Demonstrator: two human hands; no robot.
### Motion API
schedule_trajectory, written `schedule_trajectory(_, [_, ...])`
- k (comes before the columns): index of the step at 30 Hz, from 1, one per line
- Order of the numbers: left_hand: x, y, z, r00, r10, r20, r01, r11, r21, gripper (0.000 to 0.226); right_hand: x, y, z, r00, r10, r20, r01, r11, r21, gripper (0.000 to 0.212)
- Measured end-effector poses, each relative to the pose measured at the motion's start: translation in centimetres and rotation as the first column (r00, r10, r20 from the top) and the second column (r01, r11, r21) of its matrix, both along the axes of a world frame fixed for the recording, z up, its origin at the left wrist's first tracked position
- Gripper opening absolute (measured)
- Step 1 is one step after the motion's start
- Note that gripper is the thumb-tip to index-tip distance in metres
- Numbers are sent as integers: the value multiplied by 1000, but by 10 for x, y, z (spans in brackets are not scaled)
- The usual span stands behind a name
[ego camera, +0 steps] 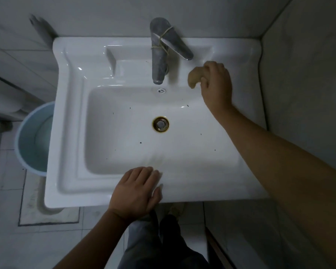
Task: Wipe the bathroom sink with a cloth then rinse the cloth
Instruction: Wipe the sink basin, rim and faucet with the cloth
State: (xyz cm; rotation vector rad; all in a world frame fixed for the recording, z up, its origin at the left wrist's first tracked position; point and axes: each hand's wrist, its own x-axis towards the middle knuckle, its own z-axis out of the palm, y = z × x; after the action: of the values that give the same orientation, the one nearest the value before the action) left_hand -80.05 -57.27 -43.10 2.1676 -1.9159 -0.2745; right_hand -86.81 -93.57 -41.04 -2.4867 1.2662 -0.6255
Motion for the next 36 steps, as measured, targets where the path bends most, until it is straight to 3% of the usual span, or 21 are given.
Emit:
schedule_trajectory(3, [-1,0,0,1000,6,-3,-6,1000,-1,41,38,6,-1,995,96,-36,-97,995,-22,27])
schedule_trajectory(8, [0,0,-2,1000,-1,3,1,1000,-7,40,72,19,-6,992,123,-30,-124,992,-6,22])
schedule_trajectory(18, [0,1,-5,1000,-9,22,10,999,-37,40,-19,-21,11,950,167,-264,-199,975,-100,33])
schedule_trajectory(24, [0,1,-4,1000,-2,27,2,1000,-19,39,-100,-12,16,932,61,-358,-77,997,-30,33])
schedule_trajectory(36, [2,2,-3,999,1,39,-2,999,42,39,-190,135,19,932,37,-361,64,962,264,34])
